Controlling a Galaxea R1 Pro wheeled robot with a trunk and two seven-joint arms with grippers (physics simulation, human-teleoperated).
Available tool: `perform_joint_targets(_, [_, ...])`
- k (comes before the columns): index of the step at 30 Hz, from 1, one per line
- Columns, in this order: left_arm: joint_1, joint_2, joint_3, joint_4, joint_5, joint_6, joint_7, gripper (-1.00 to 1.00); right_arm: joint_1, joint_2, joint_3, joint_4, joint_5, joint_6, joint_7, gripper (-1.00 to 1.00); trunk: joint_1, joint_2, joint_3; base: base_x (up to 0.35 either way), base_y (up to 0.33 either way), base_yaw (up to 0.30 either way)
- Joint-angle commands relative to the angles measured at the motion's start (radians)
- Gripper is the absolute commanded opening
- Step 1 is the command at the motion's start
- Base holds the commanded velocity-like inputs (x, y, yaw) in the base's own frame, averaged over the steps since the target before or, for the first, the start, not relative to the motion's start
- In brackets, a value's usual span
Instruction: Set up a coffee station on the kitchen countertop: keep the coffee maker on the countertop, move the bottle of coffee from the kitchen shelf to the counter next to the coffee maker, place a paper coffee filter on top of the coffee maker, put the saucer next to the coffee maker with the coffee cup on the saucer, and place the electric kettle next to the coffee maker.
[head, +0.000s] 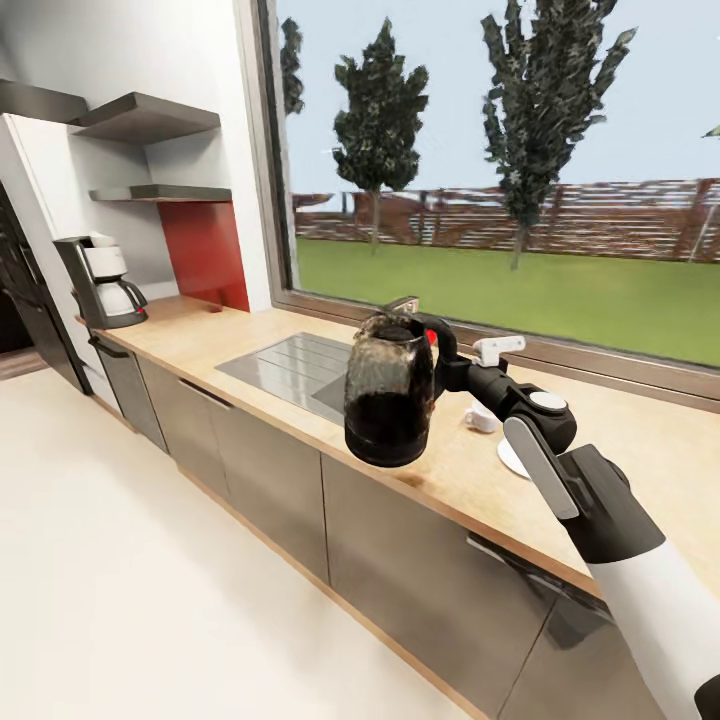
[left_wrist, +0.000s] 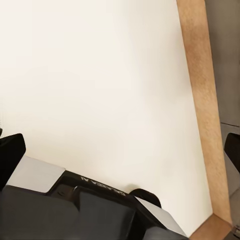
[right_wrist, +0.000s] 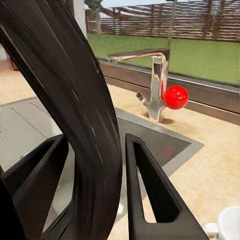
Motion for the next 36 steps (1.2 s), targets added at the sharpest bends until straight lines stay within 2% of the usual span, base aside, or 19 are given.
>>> perform_joint_targets(1, [-0.001, 0.001, -0.005, 0.001, 0.006, -0.001, -0.003, 1.00, -0.001, -0.001, 0.002, -0.001, -0.009, 0.002, -0.009, -1.00, 0.000, -0.001, -0.001, 0.000, 0.000, 0.000])
perform_joint_targets(3, [-0.001, 0.007, -0.005, 0.002, 0.006, -0.001, -0.005, 1.00, -0.001, -0.001, 0.002, -0.001, -0.009, 0.003, -0.008, -1.00, 0.000, -0.001, -0.001, 0.000, 0.000, 0.000])
perform_joint_targets(4, [-0.001, 0.029, -0.003, 0.003, 0.006, 0.001, -0.009, 1.00, -0.001, -0.001, 0.002, -0.001, -0.008, 0.003, -0.008, -1.00, 0.000, -0.001, -0.001, 0.000, 0.000, 0.000])
perform_joint_targets(6, [-0.001, 0.039, -0.001, 0.004, 0.006, 0.001, -0.009, 1.00, -0.001, -0.001, 0.003, -0.001, -0.008, 0.002, -0.008, -1.00, 0.000, -0.001, -0.001, 0.000, 0.000, 0.000])
perform_joint_targets(7, [0.010, 0.066, 0.011, 0.005, 0.006, 0.002, -0.012, 1.00, -0.001, 0.000, 0.004, -0.001, -0.008, 0.002, -0.008, -1.00, 0.000, -0.001, -0.001, 0.000, 0.000, 0.000])
perform_joint_targets(10, [0.027, 0.078, 0.085, 0.005, 0.006, 0.002, -0.015, 1.00, -0.001, -0.001, 0.004, -0.001, -0.008, 0.002, -0.008, -1.00, 0.000, -0.001, -0.001, 0.000, 0.000, 0.000])
perform_joint_targets(11, [0.033, 0.082, 0.145, 0.005, 0.006, 0.005, -0.016, 1.00, -0.001, -0.001, 0.004, -0.001, -0.009, 0.002, -0.008, -1.00, 0.000, -0.001, -0.001, 0.000, 0.000, 0.000])
perform_joint_targets(13, [0.035, 0.083, 0.159, 0.005, 0.006, 0.008, -0.016, 1.00, -0.001, -0.001, 0.004, 0.000, -0.009, 0.003, -0.008, -1.00, 0.000, -0.001, -0.001, 0.000, 0.000, 0.000])
perform_joint_targets(26, [0.036, 0.084, 0.174, 0.005, 0.006, 0.011, -0.016, 1.00, -0.001, 0.000, 0.004, 0.000, -0.009, 0.002, -0.008, -1.00, 0.000, -0.001, -0.001, 0.009, 0.002, 0.000])
perform_joint_targets(36, [0.036, 0.084, 0.175, 0.005, 0.006, 0.011, -0.016, 1.00, -0.001, -0.001, 0.005, 0.000, -0.008, 0.002, -0.009, -1.00, 0.000, -0.001, -0.001, 0.241, 0.092, 0.095])
